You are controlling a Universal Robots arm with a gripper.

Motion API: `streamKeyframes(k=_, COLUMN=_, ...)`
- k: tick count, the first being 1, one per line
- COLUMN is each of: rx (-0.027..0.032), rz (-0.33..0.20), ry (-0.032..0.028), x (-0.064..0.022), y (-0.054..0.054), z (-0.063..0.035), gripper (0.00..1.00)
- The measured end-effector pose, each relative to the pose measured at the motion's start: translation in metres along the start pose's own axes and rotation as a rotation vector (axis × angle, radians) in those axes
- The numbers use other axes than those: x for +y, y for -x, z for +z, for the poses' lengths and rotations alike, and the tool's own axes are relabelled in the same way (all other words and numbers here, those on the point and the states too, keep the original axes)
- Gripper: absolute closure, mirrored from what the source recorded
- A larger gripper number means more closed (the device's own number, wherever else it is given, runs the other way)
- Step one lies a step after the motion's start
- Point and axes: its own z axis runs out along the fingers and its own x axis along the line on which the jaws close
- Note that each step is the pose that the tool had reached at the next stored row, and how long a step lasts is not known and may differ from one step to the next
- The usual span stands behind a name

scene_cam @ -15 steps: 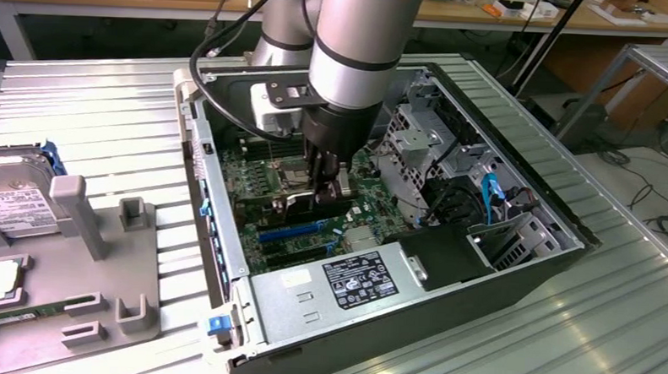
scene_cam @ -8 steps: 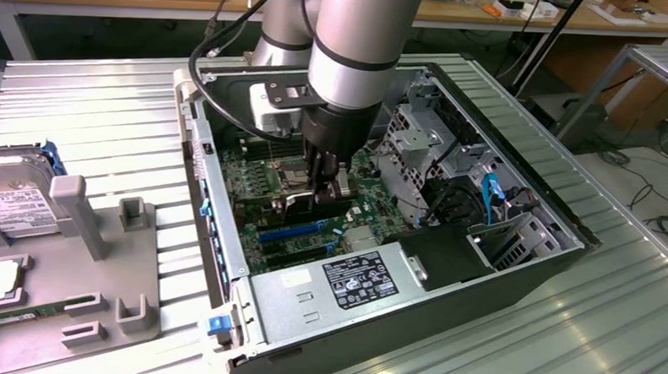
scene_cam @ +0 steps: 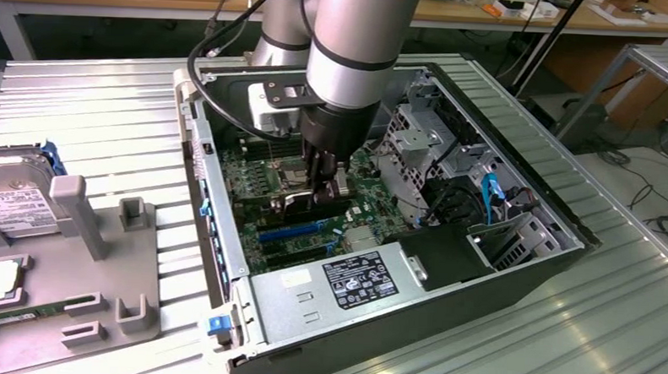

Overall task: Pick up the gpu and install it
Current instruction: 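Insert the gpu into the slot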

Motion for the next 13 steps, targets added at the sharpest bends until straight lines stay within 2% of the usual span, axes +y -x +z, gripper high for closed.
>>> streamKeyframes(k=12, rx=0.0001, rz=0.0, ry=0.0, x=0.0042, y=-0.0002, z=0.0006, gripper=0.73)
streamKeyframes(k=13, rx=0.0003, rz=0.0, ry=0.0016, x=0.0043, y=-0.0003, z=0.0006, gripper=0.73)
